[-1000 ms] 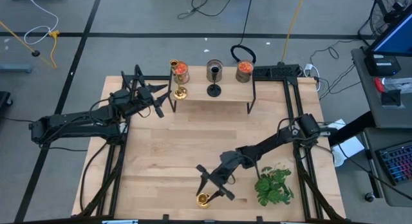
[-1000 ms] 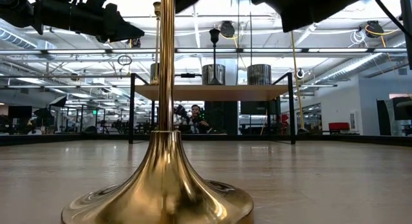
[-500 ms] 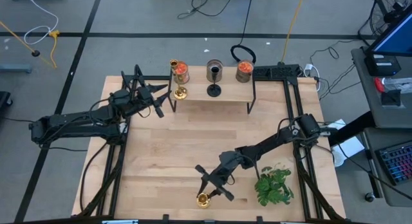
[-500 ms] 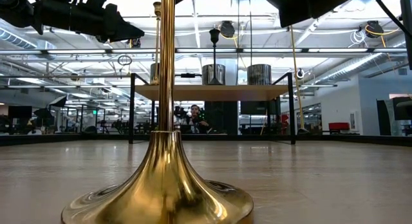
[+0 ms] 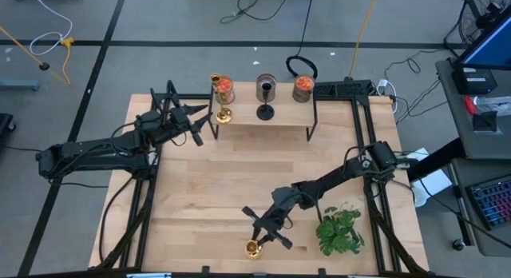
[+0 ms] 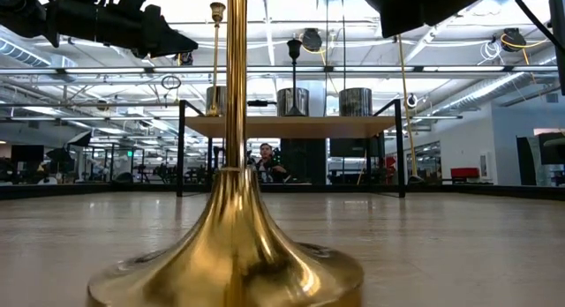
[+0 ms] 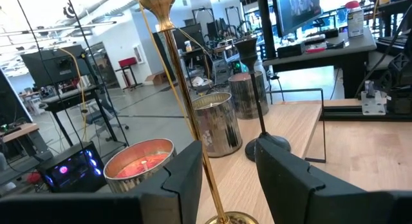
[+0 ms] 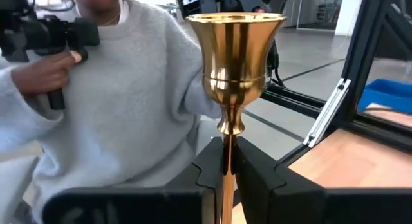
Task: Pick & Place candle stick holders
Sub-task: Align the gold candle holder with the other candle holders
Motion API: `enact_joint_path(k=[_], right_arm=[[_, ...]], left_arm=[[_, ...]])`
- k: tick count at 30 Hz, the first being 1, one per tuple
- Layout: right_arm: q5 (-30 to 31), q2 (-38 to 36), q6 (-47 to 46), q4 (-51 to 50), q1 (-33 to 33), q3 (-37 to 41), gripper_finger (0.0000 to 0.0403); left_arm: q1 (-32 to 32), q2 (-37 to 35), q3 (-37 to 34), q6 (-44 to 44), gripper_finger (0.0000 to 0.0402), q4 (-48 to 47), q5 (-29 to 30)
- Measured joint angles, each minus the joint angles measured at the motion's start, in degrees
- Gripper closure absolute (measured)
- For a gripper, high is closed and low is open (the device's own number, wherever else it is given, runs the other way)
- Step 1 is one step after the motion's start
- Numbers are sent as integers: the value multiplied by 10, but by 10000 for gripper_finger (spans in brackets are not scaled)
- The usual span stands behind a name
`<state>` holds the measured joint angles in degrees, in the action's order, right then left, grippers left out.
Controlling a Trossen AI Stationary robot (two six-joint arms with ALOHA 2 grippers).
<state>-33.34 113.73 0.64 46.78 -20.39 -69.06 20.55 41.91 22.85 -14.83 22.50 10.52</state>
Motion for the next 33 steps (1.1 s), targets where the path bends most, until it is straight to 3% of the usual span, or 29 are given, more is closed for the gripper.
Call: enact_joint_path(k=[6, 9, 16, 19, 25, 33], right_arm=[[1, -39, -63, -14, 22, 4, 393], [11, -87, -66, -75, 33, 14, 390], [158, -207, -9, -291, 59, 31, 384], [202, -254, 9, -328, 69, 43, 390], [259, -353, 19, -366, 110, 66, 385], [290, -442, 37, -443, 219, 69, 385]], left_arm=[[0, 0, 0, 0, 252, 0, 0], [0, 0, 0, 0, 252, 0, 0], [0, 0, 0, -5, 252, 0, 0], [0, 0, 0, -5, 252, 0, 0], [0, 0, 0, -5, 252, 0, 0], [0, 0, 0, -5, 252, 0, 0]])
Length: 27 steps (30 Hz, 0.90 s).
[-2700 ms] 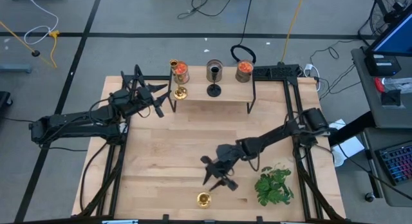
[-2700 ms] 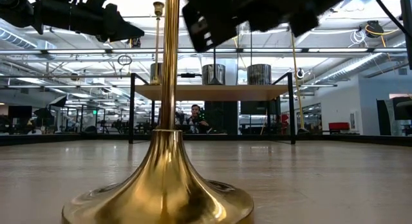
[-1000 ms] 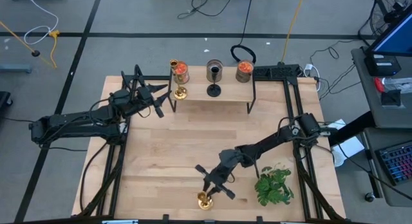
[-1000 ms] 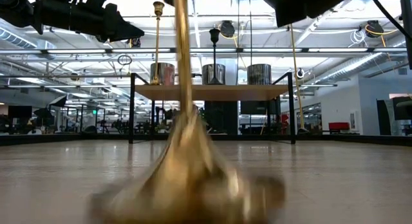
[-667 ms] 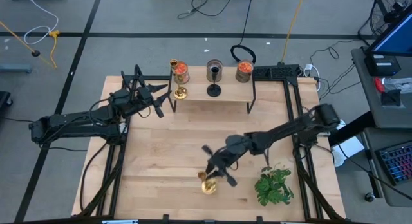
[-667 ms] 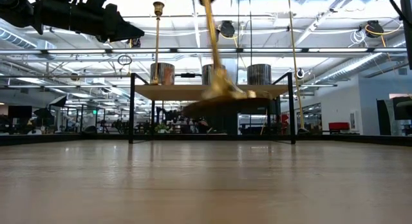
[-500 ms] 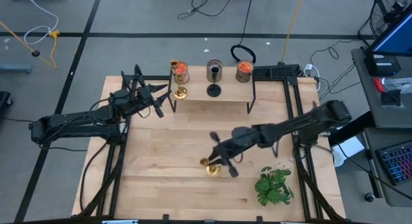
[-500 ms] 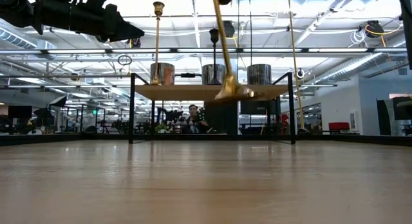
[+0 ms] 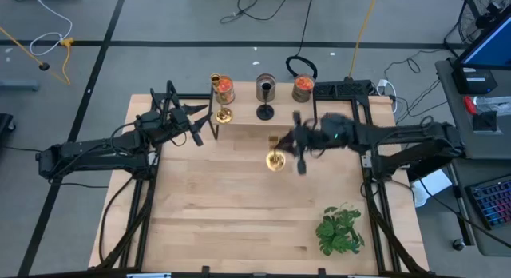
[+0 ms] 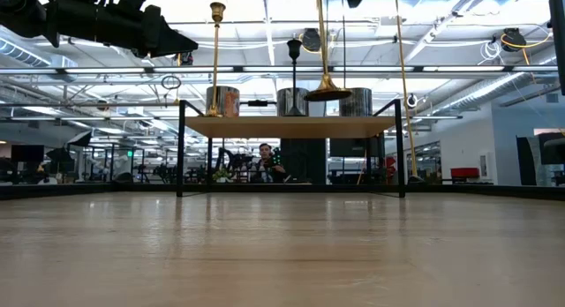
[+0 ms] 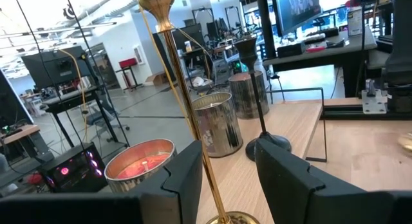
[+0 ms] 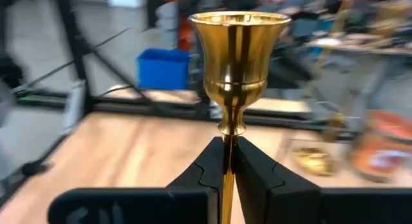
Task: Pick & Place candle stick holders
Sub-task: Align the gold candle holder with the other candle holders
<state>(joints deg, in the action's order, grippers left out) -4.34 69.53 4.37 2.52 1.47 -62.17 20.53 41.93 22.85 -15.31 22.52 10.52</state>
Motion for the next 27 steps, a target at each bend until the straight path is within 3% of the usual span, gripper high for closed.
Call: enact_joint_path(k=[8, 13, 17, 27], right_arm=[[5, -40, 21, -6, 120, 0, 385], [86, -47, 30, -6, 174, 0, 385], [107, -46, 32, -8, 214, 0, 385], [106, -32, -13, -29, 249, 0, 385]], left_arm=[[0, 0, 0, 0, 252, 0, 0], [0, 0, 0, 0, 252, 0, 0], [0, 0, 0, 0, 252, 0, 0], [0, 0, 0, 1, 252, 0, 0]])
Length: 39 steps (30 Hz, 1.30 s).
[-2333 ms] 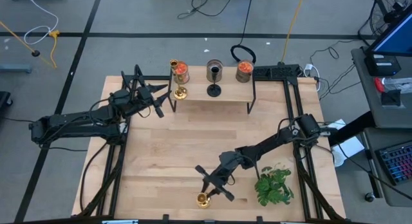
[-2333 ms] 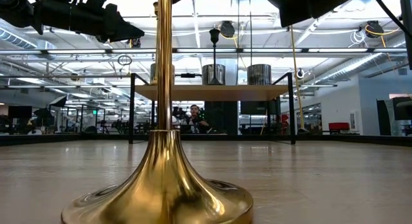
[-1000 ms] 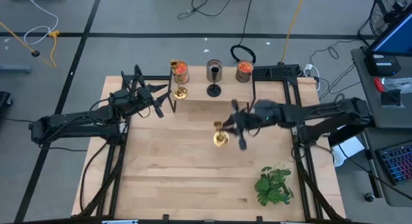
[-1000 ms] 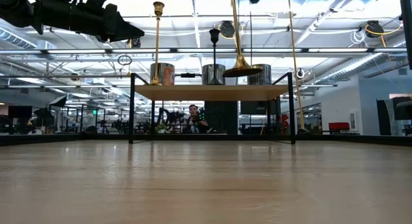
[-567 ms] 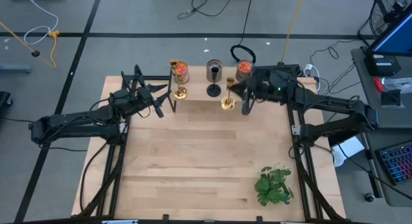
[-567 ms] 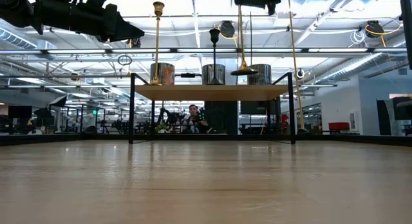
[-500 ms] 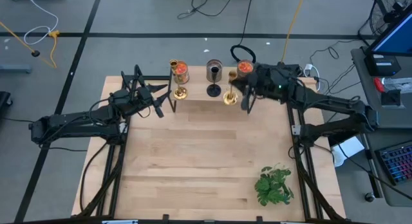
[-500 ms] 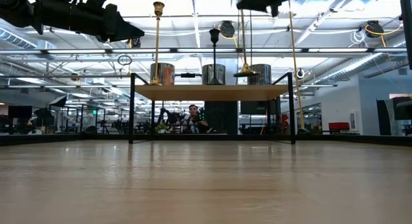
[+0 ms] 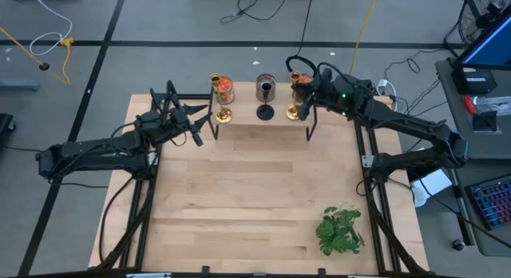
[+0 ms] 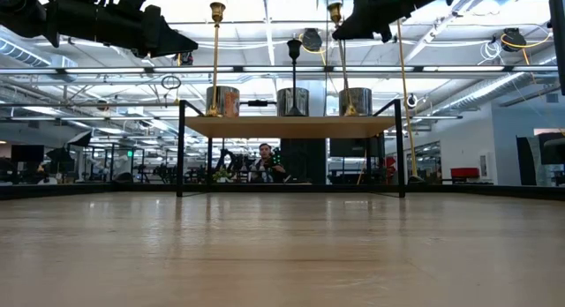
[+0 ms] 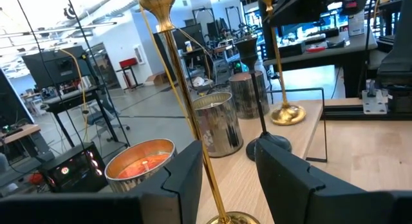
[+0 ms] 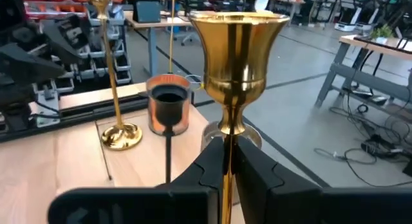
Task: Pick & Place candle stick holders
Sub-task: Align the gold candle holder with the other candle holders
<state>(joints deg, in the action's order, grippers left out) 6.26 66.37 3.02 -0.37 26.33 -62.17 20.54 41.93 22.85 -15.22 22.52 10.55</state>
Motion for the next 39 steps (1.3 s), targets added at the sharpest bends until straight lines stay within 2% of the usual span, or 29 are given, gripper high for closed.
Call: enact_joint_path(k=[20, 39], right_arm=[[1, -4, -4, -37, -2, -1, 383], [-1, -3, 26, -70, -2, 0, 275]], left_arm=[[0, 0, 0, 0, 252, 0, 0], [0, 0, 0, 0, 252, 0, 0]])
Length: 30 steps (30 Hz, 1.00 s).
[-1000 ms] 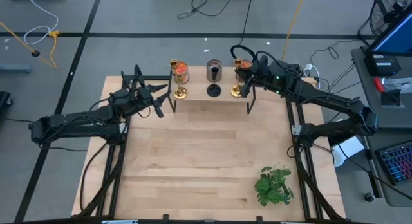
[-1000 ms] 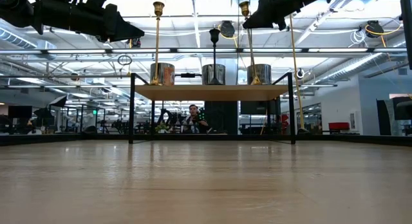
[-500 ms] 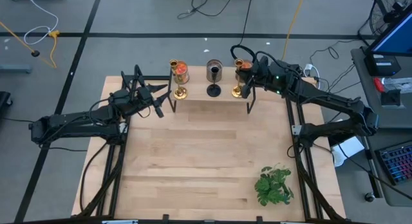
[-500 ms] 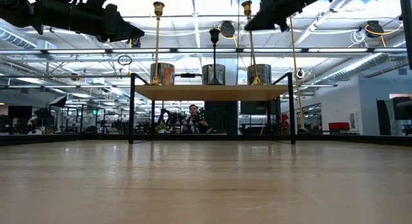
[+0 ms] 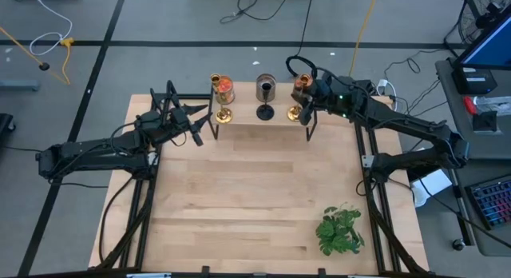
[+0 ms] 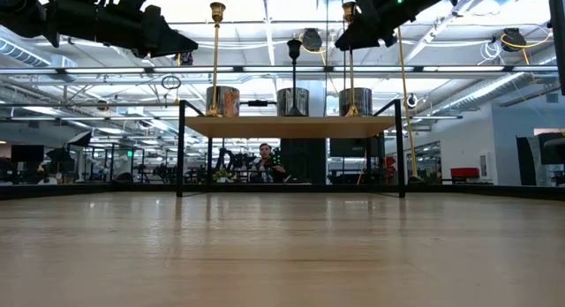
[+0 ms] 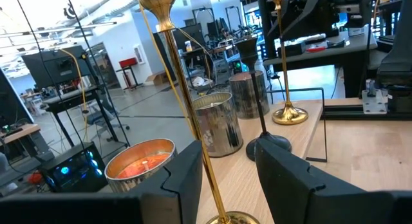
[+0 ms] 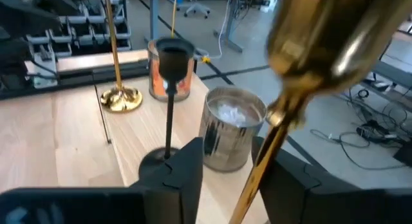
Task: Pick & Place candle stick holders
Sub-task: Align the gold candle holder with the other candle holders, then return to Home Position
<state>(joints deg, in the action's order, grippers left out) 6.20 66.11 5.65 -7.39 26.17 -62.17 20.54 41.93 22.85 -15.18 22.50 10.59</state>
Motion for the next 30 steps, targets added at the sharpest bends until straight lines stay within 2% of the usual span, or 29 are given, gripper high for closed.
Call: enact_joint_path(k=[5, 11, 19, 26, 30], right_arm=[[1, 0, 0, -20, 0, 0, 251], [44, -10, 9, -54, 0, 0, 230], [45, -53, -17, -141, 0, 0, 220], [38, -119, -73, -228, -21, 0, 220], [-18, -158, -81, -268, -49, 0, 225]], left_arm=[[0, 0, 0, 0, 252, 0, 0], [0, 0, 0, 3, 252, 0, 0], [0, -1, 0, 7, 252, -1, 0], [-1, -52, 0, 9, 252, -57, -2], [-1, -105, 0, 12, 252, -129, -50]])
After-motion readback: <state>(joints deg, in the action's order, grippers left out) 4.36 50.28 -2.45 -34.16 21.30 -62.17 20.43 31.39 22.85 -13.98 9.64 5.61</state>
